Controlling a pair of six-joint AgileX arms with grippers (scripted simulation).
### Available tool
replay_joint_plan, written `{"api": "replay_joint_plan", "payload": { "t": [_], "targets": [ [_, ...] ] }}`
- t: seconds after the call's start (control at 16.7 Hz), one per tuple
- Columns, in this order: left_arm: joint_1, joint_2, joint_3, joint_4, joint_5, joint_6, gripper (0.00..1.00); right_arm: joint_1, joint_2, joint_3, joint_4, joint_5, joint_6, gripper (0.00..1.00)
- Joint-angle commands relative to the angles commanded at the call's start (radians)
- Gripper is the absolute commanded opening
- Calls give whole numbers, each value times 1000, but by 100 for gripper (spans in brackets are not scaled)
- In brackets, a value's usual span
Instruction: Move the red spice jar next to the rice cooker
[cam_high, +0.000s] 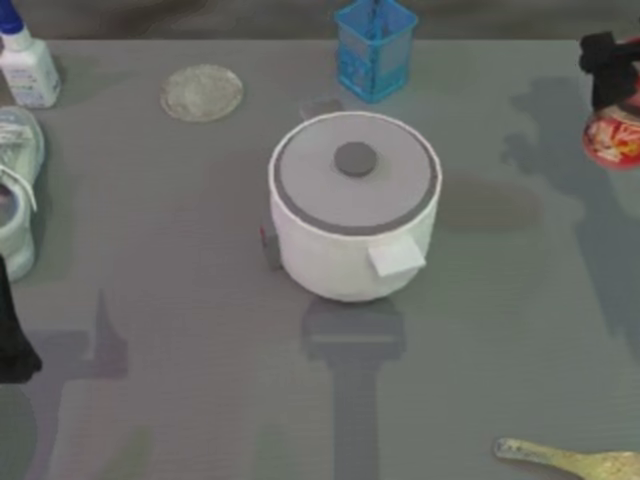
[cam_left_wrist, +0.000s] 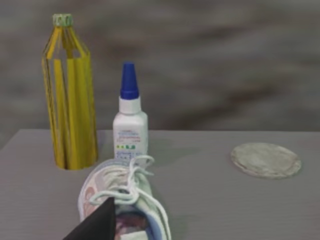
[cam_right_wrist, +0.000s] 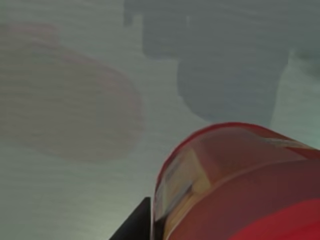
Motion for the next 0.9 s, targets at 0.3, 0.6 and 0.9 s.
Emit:
{"api": "replay_joint_plan", "payload": {
  "t": [0.3,0.6,0.9],
  "targets": [
    [0,0,0,0,0,0,100,-4,-21,-20,-1,-1,2,0],
    [0,0,0,0,0,0,100,63,-58,-123,68,37,116,0],
    [0,0,0,0,0,0,100,197,-129,-339,205,114,392,0]
  ]
}}
